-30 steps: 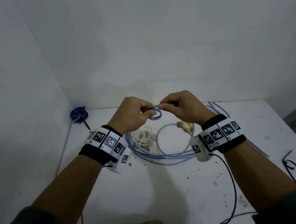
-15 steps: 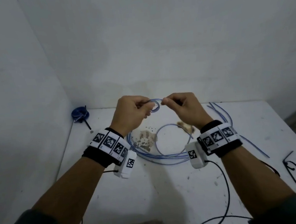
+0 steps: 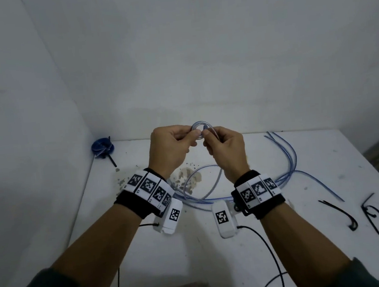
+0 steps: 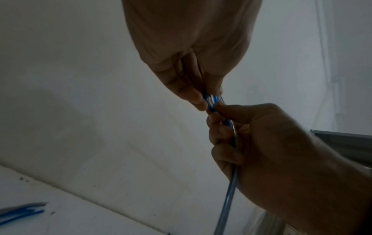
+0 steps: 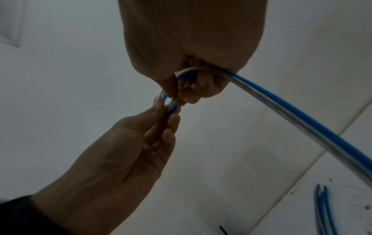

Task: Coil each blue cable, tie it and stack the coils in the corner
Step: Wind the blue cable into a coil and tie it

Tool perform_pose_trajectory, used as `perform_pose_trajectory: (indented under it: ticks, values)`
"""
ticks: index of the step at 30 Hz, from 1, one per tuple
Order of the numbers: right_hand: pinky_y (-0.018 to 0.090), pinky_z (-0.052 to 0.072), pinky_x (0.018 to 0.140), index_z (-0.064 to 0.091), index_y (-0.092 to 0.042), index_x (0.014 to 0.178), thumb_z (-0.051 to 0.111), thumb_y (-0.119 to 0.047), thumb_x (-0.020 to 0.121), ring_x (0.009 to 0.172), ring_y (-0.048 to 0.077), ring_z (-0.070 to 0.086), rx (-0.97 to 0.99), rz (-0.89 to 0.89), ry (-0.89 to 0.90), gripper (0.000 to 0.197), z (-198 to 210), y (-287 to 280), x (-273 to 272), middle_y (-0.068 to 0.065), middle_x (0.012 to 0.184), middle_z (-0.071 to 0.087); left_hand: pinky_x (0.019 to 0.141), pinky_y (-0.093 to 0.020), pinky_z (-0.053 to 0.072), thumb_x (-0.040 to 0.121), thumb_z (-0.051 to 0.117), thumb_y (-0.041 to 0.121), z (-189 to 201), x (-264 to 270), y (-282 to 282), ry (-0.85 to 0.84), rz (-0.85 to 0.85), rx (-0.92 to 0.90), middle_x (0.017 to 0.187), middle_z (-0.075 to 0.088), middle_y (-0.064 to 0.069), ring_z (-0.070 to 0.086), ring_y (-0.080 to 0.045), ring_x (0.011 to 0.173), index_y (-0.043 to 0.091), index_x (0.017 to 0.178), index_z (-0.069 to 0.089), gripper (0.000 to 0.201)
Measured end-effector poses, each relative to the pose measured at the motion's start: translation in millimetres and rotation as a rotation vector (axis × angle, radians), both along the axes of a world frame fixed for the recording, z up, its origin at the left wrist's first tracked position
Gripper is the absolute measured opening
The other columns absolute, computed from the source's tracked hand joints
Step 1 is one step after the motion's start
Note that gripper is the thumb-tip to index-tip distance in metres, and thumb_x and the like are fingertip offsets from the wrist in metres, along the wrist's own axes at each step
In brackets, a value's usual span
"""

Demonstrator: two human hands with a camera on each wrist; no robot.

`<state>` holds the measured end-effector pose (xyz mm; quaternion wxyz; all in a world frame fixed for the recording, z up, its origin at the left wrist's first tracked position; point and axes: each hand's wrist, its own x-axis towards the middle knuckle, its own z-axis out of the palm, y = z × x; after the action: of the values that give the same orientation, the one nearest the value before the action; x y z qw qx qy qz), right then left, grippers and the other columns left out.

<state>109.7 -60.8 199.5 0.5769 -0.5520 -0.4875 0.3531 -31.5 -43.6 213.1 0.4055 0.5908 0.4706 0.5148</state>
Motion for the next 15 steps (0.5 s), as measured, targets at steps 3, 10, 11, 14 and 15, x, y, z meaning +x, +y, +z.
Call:
perform_pose_trajectory:
  ticks: [3,10,11,14,15]
  values:
    - [0.025,0.039,0.052,0.072,-0.002,0.079,0.068,-0.014,0.091,0.053,0.012,0.045,-0.064,0.097,-0.087,0.018,6,1,10,-0.002,0.056,0.056,0.060,-0.029,0.057,0.083,0.079,0.018,7,-12,8,0.096,-0.099,-0.092,0.075,0.076,-0.004,0.073,-0.017,0.070,0.014,0.087,0.077,0.006]
    - [0.026,0.042,0.055,0.075,-0.004,0.082,0.071,-0.014,0.088,0.056,0.014,0.050,-0.076,0.242,-0.226,0.012,28,4,27,0.005,0.061,0.060,0.060,-0.022,0.054,0.086,0.074,0.012,20,-20,20,0.129,-0.279,-0.170,0.079,0.076,-0.003,0.069,-0.011,0.067,0.011,0.098,0.077,0.012]
    - [0.025,0.041,0.055,0.075,-0.006,0.081,0.071,-0.014,0.089,0.056,0.013,0.050,-0.079,0.251,-0.225,0.012,30,4,29,0.003,0.061,0.060,0.062,-0.021,0.054,0.085,0.075,0.010,20,-19,20,0.080,-0.276,-0.186,0.079,0.076,-0.005,0.070,-0.012,0.068,0.011,0.096,0.077,0.012]
    - [0.018,0.038,0.051,0.074,-0.006,0.078,0.070,-0.012,0.090,0.050,0.007,0.047,-0.018,0.199,-0.185,0.014,32,5,27,-0.003,0.059,0.060,0.068,-0.022,0.056,0.084,0.074,0.005,16,-11,17,-0.131,-0.243,-0.226,0.084,0.076,-0.012,0.072,-0.018,0.072,0.007,0.097,0.075,0.014]
    - [0.015,0.036,0.050,0.074,-0.002,0.080,0.070,-0.012,0.090,0.048,0.004,0.045,0.008,0.168,-0.147,0.014,31,5,24,-0.006,0.058,0.059,0.070,-0.023,0.056,0.084,0.073,0.004,14,-8,15,-0.188,-0.225,-0.229,0.085,0.076,-0.013,0.072,-0.019,0.072,0.005,0.099,0.074,0.015]
